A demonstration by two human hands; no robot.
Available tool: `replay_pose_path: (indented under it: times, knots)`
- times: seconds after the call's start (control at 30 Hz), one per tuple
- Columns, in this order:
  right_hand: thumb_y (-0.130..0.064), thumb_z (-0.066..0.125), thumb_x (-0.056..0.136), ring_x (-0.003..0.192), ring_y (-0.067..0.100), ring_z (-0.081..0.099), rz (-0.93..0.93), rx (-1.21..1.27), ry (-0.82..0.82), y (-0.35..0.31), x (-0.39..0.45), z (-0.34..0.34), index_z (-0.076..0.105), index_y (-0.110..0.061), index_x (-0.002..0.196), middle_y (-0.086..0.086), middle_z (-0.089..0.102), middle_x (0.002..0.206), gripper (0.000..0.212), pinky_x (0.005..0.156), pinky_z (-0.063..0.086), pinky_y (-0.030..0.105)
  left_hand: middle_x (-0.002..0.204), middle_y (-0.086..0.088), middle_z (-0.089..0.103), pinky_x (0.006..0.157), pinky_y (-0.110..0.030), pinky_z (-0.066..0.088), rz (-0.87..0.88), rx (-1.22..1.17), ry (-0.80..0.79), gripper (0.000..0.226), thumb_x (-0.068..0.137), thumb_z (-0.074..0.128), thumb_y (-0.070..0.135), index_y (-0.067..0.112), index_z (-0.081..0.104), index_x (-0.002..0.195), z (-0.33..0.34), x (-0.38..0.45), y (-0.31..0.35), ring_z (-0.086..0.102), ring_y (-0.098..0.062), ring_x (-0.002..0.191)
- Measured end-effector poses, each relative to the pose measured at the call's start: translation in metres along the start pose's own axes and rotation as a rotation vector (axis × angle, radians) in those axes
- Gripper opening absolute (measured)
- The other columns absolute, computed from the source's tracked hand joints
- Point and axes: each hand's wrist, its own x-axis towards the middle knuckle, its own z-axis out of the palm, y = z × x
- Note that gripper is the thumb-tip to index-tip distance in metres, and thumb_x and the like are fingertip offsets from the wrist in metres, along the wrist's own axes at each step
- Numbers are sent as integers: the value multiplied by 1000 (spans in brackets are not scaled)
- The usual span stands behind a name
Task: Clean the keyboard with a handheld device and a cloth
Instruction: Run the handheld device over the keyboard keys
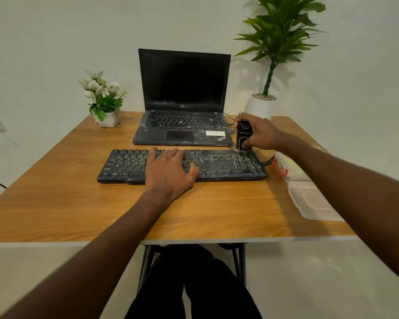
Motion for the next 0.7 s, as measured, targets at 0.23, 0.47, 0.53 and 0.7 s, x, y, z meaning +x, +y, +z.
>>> replay_pose_path:
  times: [0.23,0.47,0.53,0.7]
  knots:
    - [0,81,75,104,26,57,18,-133,-64,-9,6,-2,47,-25,135,5,57,115,73,77,49,32,150,-5,63,131,-56,7,-2,-3,1,71,100,37,63,16,61,148,-1,-1,1,55,-20,142]
    - [-1,75,79,105,28,55,77,-319,-44,-28,11,7,50,-23,136,11,60,121,67,78,44,35,145,-6,66,130,-56,9,-4,10,-3,72,99,35,62,14,62,144,-3,-2,2,57,-22,139]
    - [3,77,77,105,29,57,112,-136,-27,-26,10,5,50,-24,133,10,58,118,68,76,55,39,142,-7,68,130,-56,10,-11,14,1,72,97,33,62,13,65,139,-3,-2,1,59,-22,135]
    - [7,81,74,109,34,63,206,168,80,-13,-5,1,50,-23,130,12,59,120,70,82,63,48,138,-7,70,130,-55,12,-5,28,-5,72,96,30,62,12,66,134,-2,0,2,62,-22,131]
